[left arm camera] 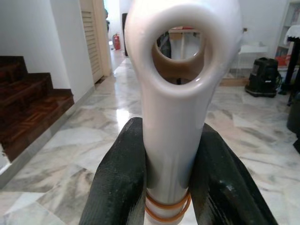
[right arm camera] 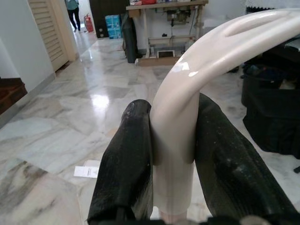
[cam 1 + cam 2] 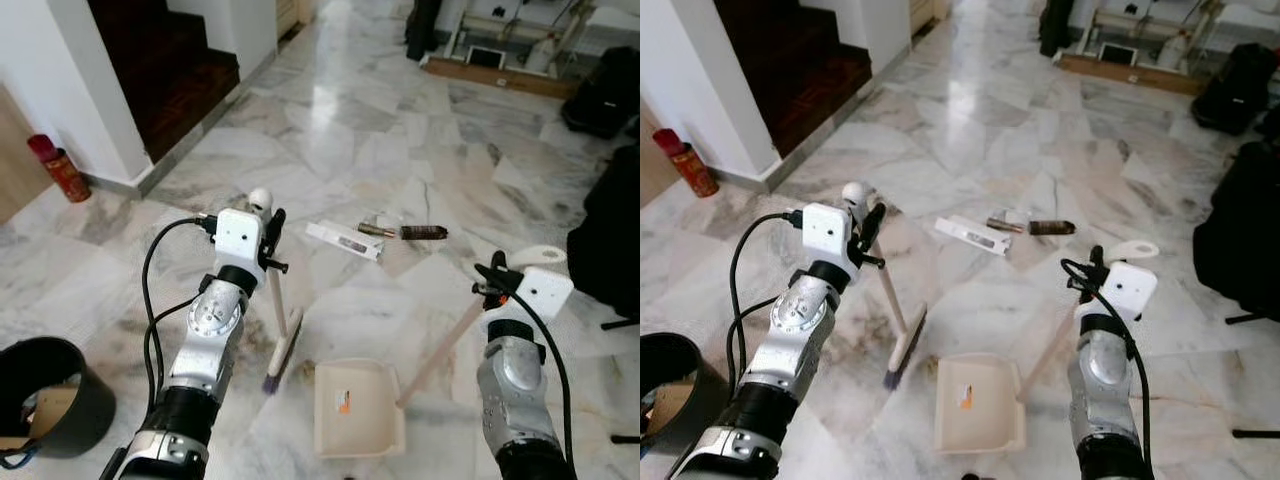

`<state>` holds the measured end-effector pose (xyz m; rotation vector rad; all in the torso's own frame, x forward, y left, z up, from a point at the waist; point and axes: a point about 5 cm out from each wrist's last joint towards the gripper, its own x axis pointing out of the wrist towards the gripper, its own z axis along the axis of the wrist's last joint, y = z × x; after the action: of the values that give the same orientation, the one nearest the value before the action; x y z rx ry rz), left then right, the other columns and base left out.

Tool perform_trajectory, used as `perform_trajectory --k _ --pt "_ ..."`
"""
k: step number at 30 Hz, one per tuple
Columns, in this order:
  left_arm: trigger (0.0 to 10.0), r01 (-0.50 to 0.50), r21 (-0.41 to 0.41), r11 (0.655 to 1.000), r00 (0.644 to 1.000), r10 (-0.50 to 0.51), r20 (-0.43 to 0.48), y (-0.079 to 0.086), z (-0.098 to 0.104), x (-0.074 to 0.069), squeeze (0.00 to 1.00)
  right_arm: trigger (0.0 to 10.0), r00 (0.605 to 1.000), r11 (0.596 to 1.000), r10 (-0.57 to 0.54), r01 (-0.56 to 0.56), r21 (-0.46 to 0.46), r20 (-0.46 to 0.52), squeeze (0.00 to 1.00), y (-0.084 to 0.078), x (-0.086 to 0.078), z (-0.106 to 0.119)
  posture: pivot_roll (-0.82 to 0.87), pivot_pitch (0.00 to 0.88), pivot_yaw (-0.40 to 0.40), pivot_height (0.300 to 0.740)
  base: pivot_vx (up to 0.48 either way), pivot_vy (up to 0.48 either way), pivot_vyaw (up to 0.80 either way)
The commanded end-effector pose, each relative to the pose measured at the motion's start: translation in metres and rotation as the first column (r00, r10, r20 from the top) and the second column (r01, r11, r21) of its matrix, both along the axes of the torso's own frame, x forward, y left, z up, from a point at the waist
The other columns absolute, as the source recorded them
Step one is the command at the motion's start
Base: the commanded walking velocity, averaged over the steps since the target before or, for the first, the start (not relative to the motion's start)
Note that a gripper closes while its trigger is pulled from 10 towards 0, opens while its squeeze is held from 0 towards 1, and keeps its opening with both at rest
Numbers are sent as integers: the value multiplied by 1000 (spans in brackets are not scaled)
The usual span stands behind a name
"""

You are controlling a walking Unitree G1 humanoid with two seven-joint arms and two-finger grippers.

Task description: Sweep floor

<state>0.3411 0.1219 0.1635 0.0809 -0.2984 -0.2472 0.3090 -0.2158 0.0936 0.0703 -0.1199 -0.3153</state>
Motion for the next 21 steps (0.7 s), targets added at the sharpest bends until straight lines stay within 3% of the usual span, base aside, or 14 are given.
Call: perform_trajectory --k 1,12,15,21 --pt "10000 6 1 1000 999 -6 41 -3 9 0 0 10000 1000 1000 -11 10 6 29 0 -2 2 7 65 118 -33 740 0 0 0" --pt "10000 -4 -1 1000 999 4 47 -3 11 1 0 10000 1000 1000 -4 4 23 24 0 -2 3 7 60 140 -32 740 0 0 0" --pt "10000 -5 -2 1000 999 5 46 -3 11 0 0 10000 1000 1000 4 -5 21 21 0 -1 3 6 61 143 -34 740 0 0 -729" --pt "10000 -14 -2 1000 999 14 45 -2 10 0 0 10000 999 1000 8 -8 13 44 0 0 2 9 62 143 -34 740 262 0 -77"
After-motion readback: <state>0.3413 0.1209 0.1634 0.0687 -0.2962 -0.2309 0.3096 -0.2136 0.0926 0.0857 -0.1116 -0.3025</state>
